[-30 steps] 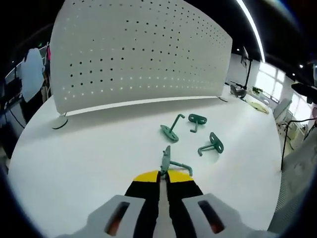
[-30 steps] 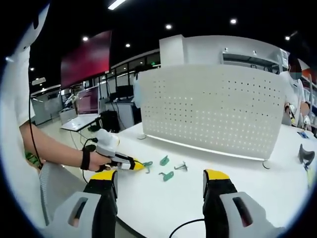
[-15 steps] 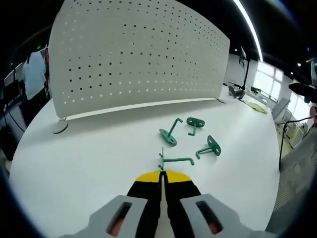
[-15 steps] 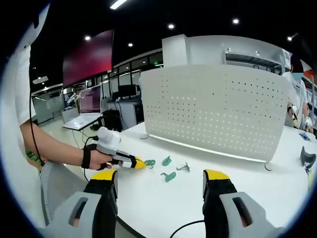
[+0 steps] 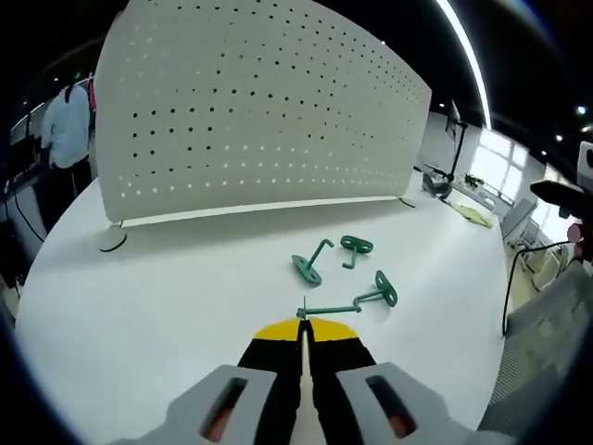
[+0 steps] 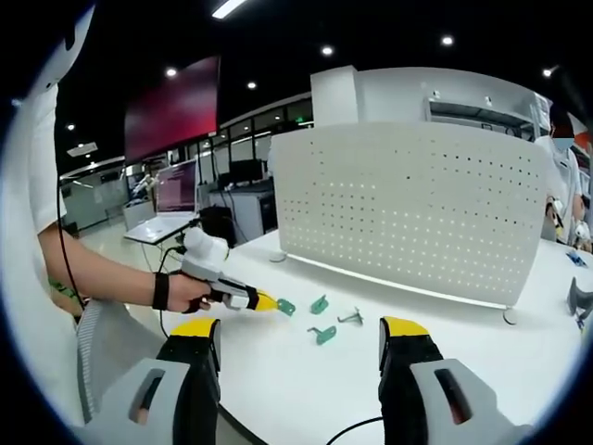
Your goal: Insert the hook assembly into the mounting plate slot until the hook locks in place.
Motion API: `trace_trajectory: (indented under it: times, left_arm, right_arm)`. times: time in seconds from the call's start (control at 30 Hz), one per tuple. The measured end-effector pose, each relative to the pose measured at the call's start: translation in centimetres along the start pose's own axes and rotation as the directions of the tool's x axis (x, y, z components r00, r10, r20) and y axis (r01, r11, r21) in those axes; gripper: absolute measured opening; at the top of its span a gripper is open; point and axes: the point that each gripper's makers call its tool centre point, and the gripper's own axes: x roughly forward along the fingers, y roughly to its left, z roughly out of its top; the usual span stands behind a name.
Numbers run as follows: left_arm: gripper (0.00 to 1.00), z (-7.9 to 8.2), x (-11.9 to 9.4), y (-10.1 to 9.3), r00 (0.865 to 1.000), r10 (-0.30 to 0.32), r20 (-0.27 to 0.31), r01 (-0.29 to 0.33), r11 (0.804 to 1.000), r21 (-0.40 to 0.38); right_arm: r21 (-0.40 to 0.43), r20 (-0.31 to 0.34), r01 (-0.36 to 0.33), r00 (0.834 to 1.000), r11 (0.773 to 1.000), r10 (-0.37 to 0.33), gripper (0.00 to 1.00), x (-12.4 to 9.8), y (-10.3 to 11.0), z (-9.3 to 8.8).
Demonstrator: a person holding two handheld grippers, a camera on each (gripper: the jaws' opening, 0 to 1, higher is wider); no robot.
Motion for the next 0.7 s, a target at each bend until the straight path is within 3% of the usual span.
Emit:
trace_trajectory:
  times: [0.7]
  left_arm:
    - [0.01, 3.0, -4.9, -3.6, 0.999, -0.030, 0.036, 0.032, 0.998, -0.049]
  right_arm:
    - [-0.021, 0.033, -0.106, 0.994, 0.994, 0.107, 0.69, 0.5, 1.4, 0.9]
